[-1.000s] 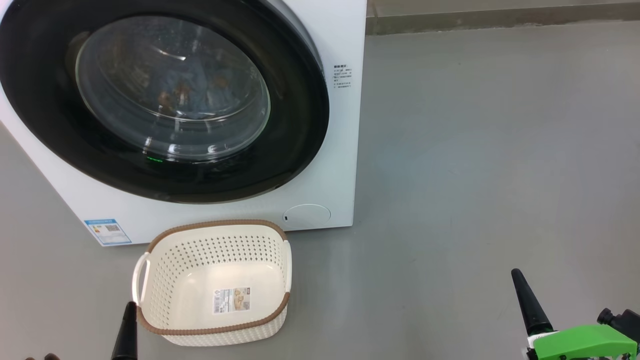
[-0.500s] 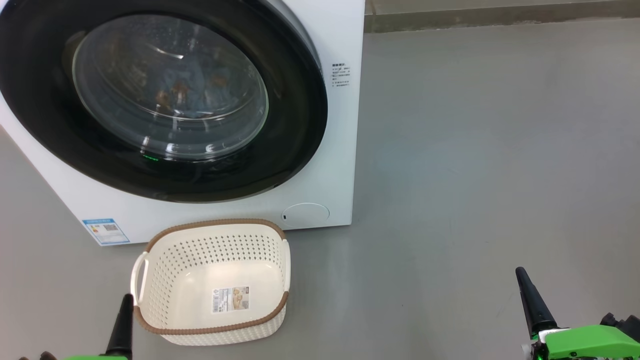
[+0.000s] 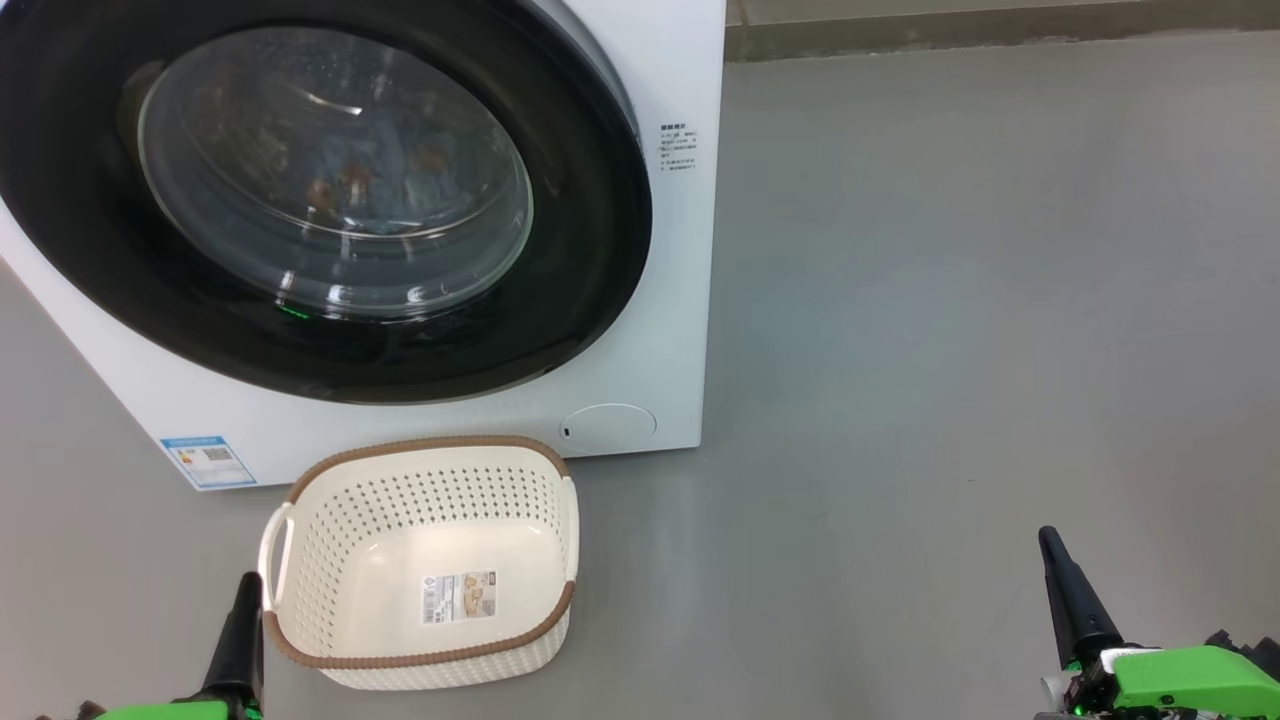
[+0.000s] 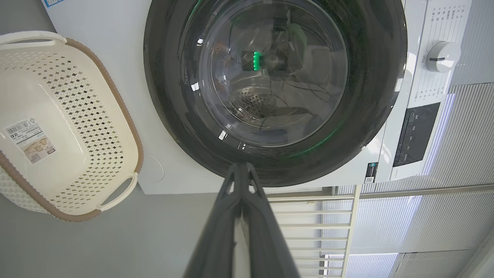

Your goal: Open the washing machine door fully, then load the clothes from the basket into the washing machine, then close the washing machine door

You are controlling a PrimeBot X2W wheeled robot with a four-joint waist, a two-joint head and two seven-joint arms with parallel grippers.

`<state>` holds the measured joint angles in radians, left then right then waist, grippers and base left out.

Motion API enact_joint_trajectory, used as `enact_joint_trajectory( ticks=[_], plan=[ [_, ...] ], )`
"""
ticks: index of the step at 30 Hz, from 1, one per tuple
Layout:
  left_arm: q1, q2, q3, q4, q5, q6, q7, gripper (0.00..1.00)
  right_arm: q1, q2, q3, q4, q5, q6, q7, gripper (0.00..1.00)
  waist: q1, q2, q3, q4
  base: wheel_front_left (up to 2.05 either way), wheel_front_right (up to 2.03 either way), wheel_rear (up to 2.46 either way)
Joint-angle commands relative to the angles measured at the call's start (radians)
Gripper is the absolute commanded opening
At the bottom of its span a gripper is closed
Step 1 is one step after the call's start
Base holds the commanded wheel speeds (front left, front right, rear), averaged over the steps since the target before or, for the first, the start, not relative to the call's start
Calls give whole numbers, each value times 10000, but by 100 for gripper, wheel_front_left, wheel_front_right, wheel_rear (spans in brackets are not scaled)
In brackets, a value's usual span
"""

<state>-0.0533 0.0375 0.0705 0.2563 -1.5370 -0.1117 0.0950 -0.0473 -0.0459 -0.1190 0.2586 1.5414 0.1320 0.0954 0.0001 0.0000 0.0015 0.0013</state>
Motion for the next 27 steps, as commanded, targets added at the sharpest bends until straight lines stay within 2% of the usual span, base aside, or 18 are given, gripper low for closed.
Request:
enact_joint_trajectory(
  ticks=[1,5,27],
  plan=[
    [-475,136,368,-157,-248,-145,78,0,-541,-105,158,-204,279,-11,52,0,-1,0,3,-2,0,0,0],
    [-548,128,437,-108,-706,-189,184,0,-597,-106,132,-143,731,-13,113,0,-1,0,15,-12,0,0,0],
    [-549,127,436,-109,-714,-190,184,0,-601,-88,107,-141,717,-13,134,0,-1,0,15,-13,0,0,0]
  ],
)
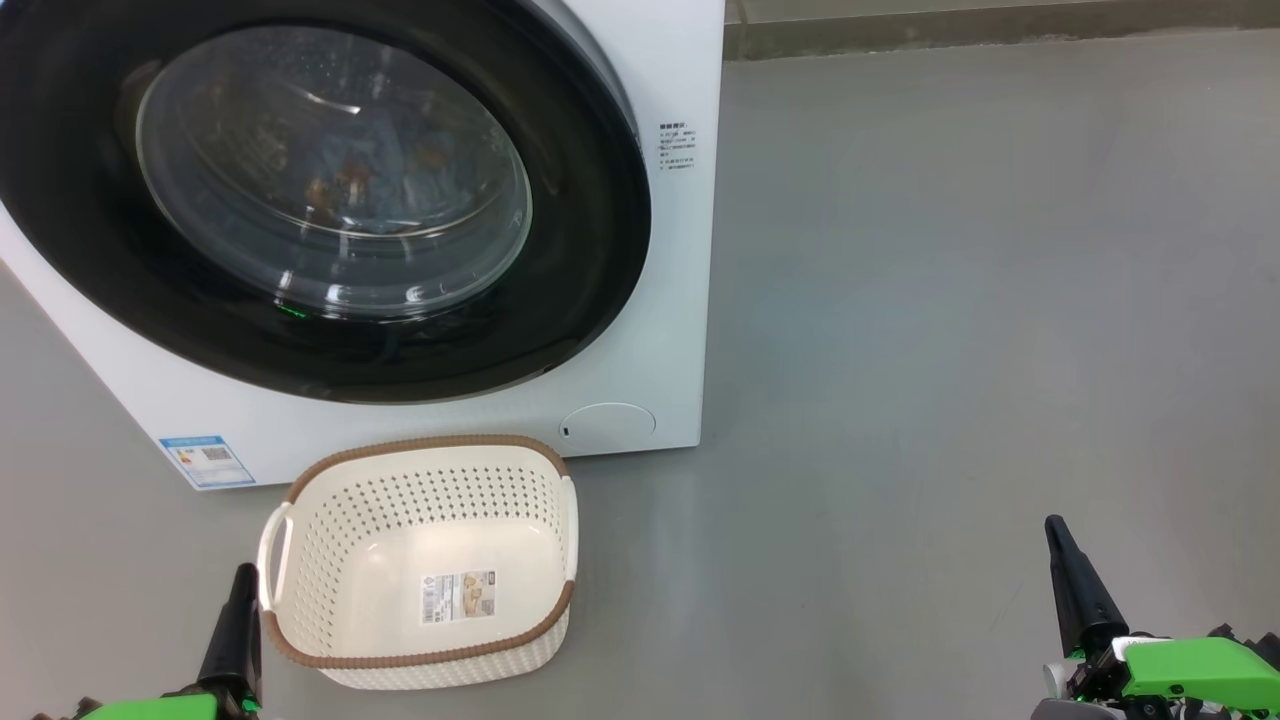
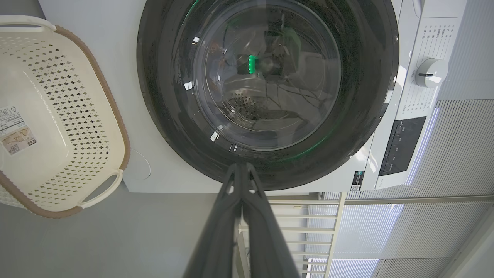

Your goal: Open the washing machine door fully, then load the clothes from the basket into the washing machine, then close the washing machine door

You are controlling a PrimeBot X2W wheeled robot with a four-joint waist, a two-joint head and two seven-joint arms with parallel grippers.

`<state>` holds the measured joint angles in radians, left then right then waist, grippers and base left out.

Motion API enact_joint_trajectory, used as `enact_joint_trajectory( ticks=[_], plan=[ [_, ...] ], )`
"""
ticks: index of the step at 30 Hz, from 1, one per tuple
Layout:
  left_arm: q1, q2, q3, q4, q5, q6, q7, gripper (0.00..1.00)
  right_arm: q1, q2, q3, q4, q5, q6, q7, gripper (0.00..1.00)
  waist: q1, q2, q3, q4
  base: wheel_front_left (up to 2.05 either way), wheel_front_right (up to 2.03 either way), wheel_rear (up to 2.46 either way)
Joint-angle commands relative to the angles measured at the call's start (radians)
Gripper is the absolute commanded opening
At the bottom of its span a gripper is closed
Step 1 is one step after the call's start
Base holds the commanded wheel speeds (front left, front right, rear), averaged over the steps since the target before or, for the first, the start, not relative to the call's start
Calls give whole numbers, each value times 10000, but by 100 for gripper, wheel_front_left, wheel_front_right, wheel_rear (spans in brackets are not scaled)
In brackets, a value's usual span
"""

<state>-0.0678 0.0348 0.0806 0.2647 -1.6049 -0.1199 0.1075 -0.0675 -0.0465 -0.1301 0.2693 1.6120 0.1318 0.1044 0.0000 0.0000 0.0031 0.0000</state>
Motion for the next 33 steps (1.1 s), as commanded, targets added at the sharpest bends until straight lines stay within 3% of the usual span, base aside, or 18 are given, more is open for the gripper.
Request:
enact_joint_trajectory(
  ticks=[1,33],
  plan=[
    [-403,154,334,-193,-35,-107,60,0,-398,-82,217,-248,11,-11,45,0,0,0,0,0,0,0,0],
    [-403,154,333,-194,-37,-107,58,0,-401,-65,192,-247,-10,-11,65,0,0,0,0,0,0,0,0]
  ],
)
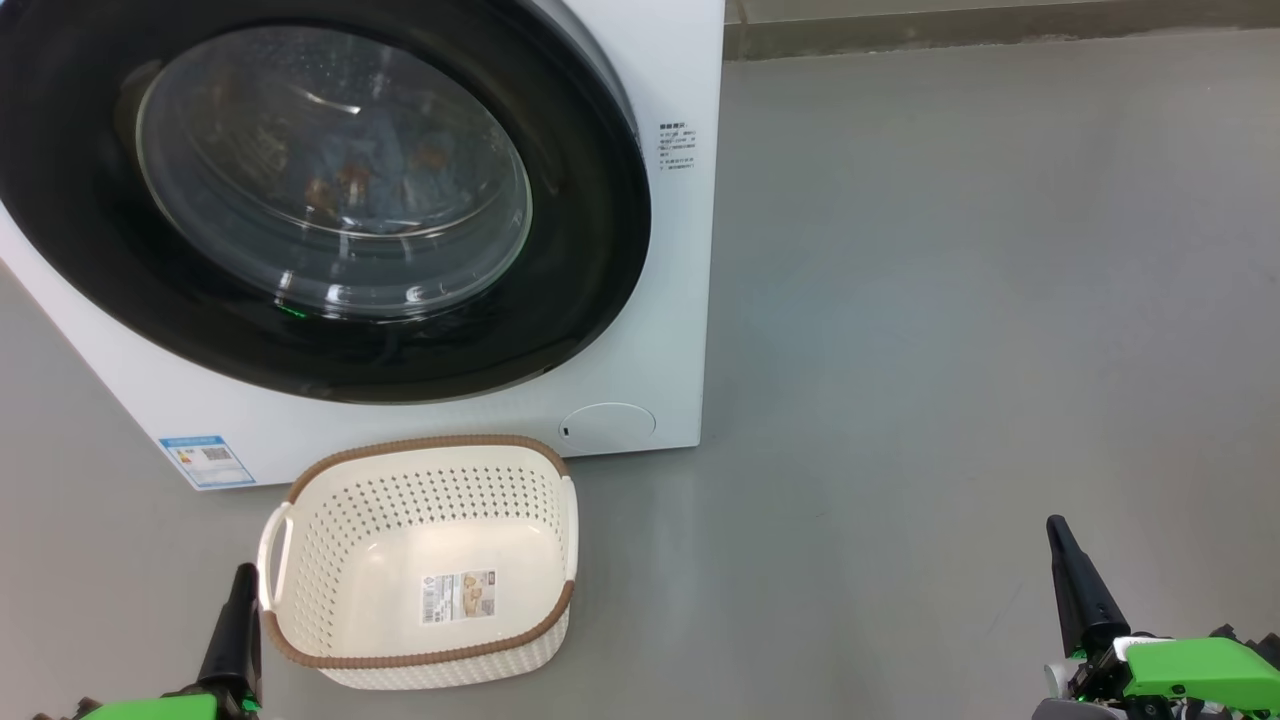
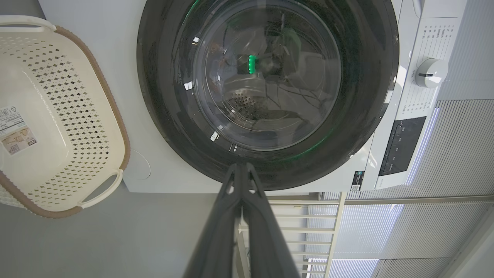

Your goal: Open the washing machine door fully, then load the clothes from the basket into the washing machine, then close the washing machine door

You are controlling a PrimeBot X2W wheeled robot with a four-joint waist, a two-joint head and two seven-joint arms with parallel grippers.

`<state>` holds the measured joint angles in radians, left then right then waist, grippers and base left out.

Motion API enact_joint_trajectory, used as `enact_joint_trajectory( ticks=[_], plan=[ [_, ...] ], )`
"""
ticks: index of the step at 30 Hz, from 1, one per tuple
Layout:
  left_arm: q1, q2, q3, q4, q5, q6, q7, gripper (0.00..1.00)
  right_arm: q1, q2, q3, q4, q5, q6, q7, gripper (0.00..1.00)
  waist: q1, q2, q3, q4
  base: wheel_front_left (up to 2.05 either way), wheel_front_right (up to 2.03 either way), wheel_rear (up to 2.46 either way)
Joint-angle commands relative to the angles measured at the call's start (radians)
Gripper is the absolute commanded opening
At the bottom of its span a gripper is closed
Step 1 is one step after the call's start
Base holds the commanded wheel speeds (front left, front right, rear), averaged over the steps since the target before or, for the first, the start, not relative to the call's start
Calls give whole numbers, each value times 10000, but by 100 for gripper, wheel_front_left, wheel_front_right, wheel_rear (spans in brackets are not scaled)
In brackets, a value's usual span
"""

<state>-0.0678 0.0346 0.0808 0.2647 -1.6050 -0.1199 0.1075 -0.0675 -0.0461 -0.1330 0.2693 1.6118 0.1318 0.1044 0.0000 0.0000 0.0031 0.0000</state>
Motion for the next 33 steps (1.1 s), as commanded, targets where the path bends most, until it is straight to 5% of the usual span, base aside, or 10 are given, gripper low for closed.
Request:
enact_joint_trajectory(
  ticks=[1,33],
  plan=[
    [-403,156,331,-194,-35,-107,58,0,-401,-68,220,-247,-9,-11,65,0,0,0,0,0,0,0,0],
    [-402,156,330,-195,-36,-107,58,0,-402,-57,204,-246,-22,-11,78,0,0,0,0,0,0,0,0]
  ],
)
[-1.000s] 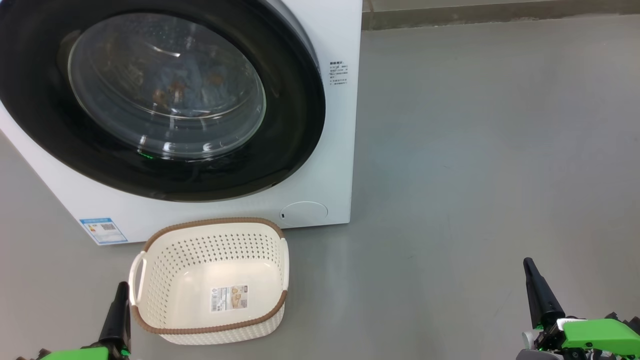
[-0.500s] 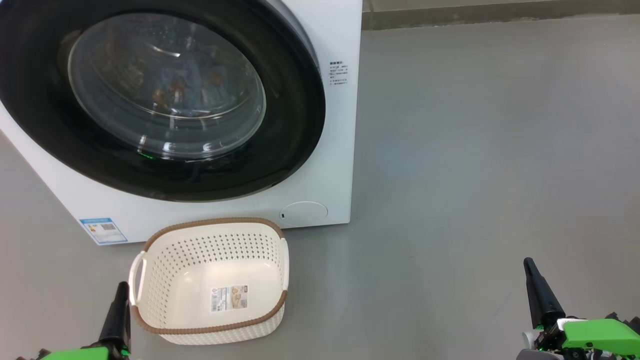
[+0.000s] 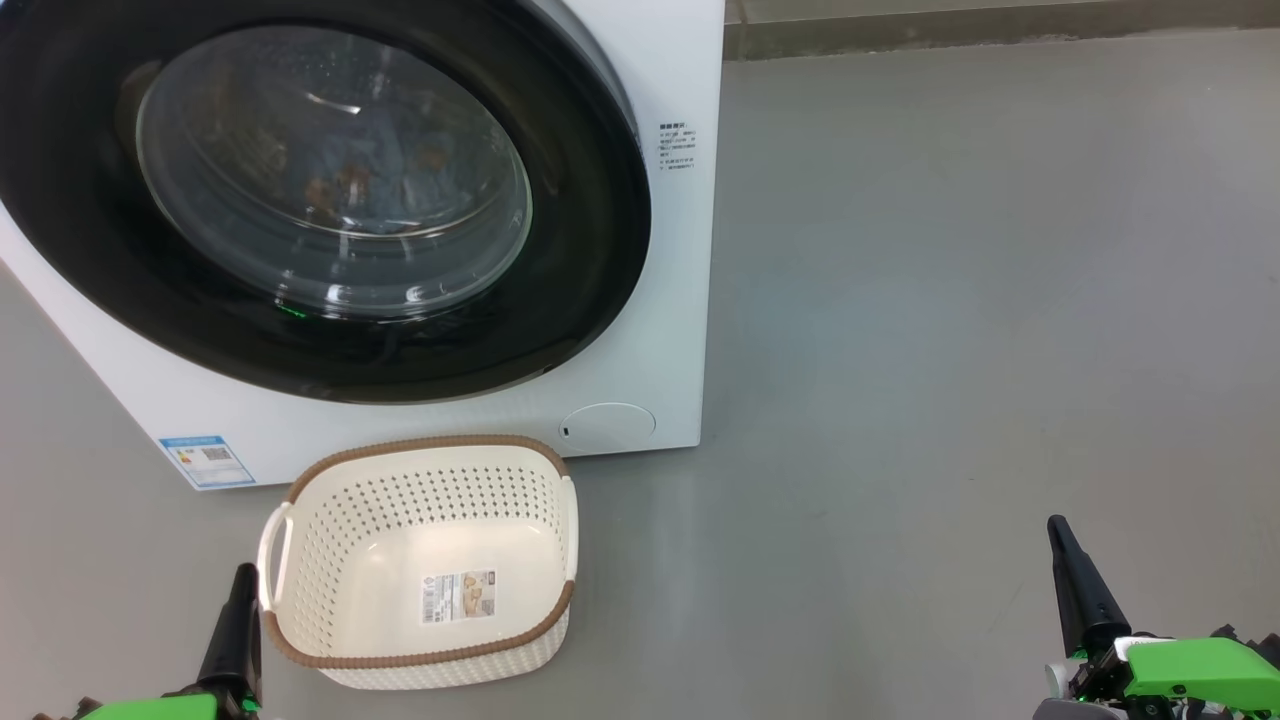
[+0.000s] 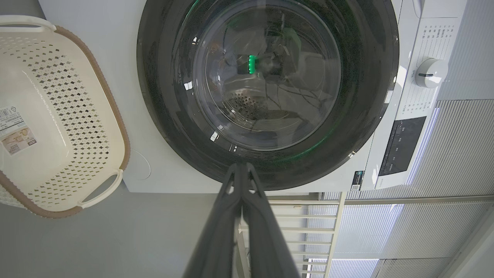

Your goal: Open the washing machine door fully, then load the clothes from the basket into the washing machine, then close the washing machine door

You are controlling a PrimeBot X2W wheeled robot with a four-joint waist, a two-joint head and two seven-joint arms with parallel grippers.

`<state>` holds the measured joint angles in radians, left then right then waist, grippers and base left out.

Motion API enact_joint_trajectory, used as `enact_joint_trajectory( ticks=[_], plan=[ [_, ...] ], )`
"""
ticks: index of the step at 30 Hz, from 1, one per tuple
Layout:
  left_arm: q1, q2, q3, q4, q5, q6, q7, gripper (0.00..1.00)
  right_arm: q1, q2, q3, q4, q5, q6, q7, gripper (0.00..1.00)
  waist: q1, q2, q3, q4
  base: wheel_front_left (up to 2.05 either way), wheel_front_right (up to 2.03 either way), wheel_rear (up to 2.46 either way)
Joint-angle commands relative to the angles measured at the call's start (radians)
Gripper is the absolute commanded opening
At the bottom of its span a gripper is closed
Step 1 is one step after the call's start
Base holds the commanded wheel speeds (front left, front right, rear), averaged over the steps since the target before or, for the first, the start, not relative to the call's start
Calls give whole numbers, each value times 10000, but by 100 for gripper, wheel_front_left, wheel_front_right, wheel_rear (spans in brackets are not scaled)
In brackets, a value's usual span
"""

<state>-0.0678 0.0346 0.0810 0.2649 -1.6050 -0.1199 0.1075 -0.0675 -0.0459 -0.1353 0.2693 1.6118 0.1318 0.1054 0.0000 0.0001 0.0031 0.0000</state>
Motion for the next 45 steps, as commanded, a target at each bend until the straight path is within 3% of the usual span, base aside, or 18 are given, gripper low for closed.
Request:
enact_joint_trajectory(
  ticks=[1,45],
  plan=[
    [-402,156,328,-197,-36,-107,58,0,-403,-59,227,-246,-22,-11,69,0,0,-1,0,0,0,0,0],
    [-402,156,327,-198,-37,-107,57,0,-404,-51,215,-246,-32,-11,78,0,0,-1,0,0,0,0,0]
  ],
)
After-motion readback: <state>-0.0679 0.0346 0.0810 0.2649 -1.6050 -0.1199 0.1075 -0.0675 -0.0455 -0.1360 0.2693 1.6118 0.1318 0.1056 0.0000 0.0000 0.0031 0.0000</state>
